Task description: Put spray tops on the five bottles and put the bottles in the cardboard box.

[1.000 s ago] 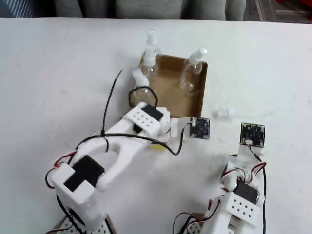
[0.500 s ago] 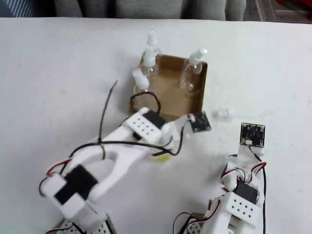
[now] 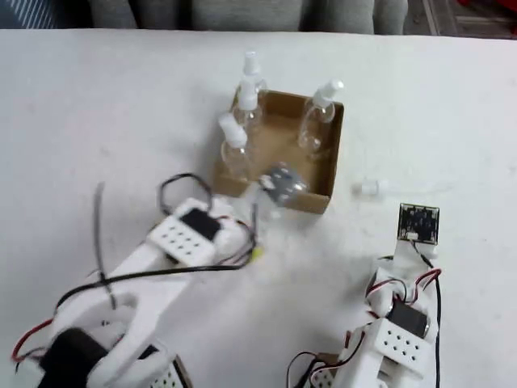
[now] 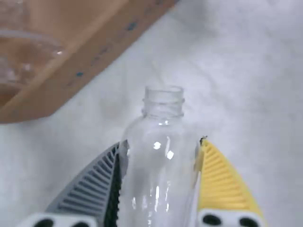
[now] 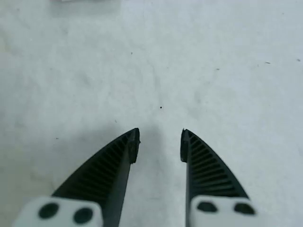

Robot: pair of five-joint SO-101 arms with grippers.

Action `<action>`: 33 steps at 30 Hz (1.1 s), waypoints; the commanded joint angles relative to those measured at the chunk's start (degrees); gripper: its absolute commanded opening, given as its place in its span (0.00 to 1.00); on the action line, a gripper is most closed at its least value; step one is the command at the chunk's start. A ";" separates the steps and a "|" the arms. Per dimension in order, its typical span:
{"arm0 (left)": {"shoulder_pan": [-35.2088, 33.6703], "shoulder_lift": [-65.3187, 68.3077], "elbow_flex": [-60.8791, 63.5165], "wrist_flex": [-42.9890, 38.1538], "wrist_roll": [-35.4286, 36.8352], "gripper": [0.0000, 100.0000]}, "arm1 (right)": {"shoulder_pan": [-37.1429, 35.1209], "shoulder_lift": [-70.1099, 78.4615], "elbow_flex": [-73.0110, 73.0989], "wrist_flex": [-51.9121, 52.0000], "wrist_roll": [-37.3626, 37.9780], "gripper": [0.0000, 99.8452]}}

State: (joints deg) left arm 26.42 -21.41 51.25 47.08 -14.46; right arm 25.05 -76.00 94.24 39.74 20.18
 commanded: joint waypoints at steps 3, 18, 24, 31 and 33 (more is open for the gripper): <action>-9.10 -8.92 7.74 -4.92 0.97 0.02 | 0.66 0.66 -4.75 2.51 0.44 0.08; -21.49 -11.65 13.36 -10.55 9.49 0.02 | 0.66 25.01 -45.98 26.95 11.43 0.08; -22.99 -11.56 13.54 -13.27 9.93 0.02 | 0.31 49.98 -74.46 42.33 26.02 0.08; -22.90 -11.56 13.80 -14.77 9.85 0.02 | -4.00 71.25 -91.78 47.08 54.33 0.08; -22.90 -11.56 13.89 -15.12 9.85 0.02 | -5.05 75.30 -93.71 47.08 59.96 0.08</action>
State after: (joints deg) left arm 4.18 -30.99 65.32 33.89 -5.23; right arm 21.71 -5.41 5.98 86.15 71.25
